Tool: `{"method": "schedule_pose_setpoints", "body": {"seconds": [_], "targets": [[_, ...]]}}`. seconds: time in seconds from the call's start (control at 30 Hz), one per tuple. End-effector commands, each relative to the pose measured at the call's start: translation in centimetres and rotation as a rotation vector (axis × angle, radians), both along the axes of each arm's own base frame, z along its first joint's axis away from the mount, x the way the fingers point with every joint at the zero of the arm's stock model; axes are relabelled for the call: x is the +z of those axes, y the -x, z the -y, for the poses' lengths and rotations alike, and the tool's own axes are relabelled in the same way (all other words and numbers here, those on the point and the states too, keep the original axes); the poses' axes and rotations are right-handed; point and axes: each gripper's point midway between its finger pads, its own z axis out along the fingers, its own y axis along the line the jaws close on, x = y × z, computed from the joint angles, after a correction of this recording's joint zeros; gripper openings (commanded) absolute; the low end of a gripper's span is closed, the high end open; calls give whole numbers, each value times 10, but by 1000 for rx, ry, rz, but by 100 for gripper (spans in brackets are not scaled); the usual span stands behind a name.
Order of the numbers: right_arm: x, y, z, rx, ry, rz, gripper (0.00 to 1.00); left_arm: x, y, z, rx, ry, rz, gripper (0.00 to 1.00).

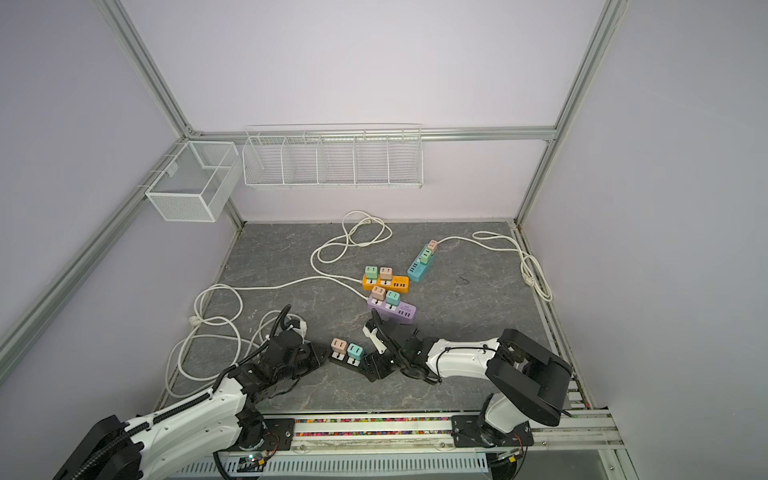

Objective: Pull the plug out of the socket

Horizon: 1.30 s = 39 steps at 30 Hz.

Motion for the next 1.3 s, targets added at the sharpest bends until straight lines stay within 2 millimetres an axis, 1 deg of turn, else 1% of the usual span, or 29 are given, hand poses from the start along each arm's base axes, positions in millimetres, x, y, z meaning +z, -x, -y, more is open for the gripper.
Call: {"method": "schedule_pose_setpoints", "body": {"seconds": [0.0, 0.1, 0.2, 0.3, 0.4, 0.43, 0.53, 0.63, 0.77, 0.83, 0.97, 1.1, 1.27], "targets": [[8, 0, -6, -6, 17, 27, 80, 12, -8, 12, -57, 18, 22, 19], [13, 1, -1, 5, 88, 75, 83, 11, -6, 10, -52, -4, 0, 19], [17, -1, 8, 0, 147, 116, 86, 15, -3, 6, -56, -8, 15, 18], [24, -2, 16, -12, 167, 138, 88, 14, 0, -10, -19, -61, 19, 19], [34, -5, 24, -25, 184, 174, 89, 18, 6, -21, 23, -68, 19, 19], [39, -7, 26, -27, 190, 187, 90, 23, 7, -23, 32, -48, 35, 19], [47, -10, 29, -11, 230, 216, 91, 31, 13, -26, 51, -8, 46, 24], [53, -15, 32, -1, 276, 249, 90, 38, 19, -30, 49, -6, 35, 28], [60, -18, 22, 35, 276, 268, 90, 40, 27, -26, 40, 25, 11, 33], [65, -19, 12, 68, 275, 285, 88, 41, 30, -18, 29, 41, 9, 34], [69, -21, 0, 101, 270, 302, 87, 42, 36, -4, 7, 75, -19, 36], [66, -20, -14, 147, 272, 295, 85, 37, 37, 6, -1, 95, -37, 37], [59, -20, -25, 185, 288, 301, 84, 36, 38, 18, -7, 127, -27, 40]]}}
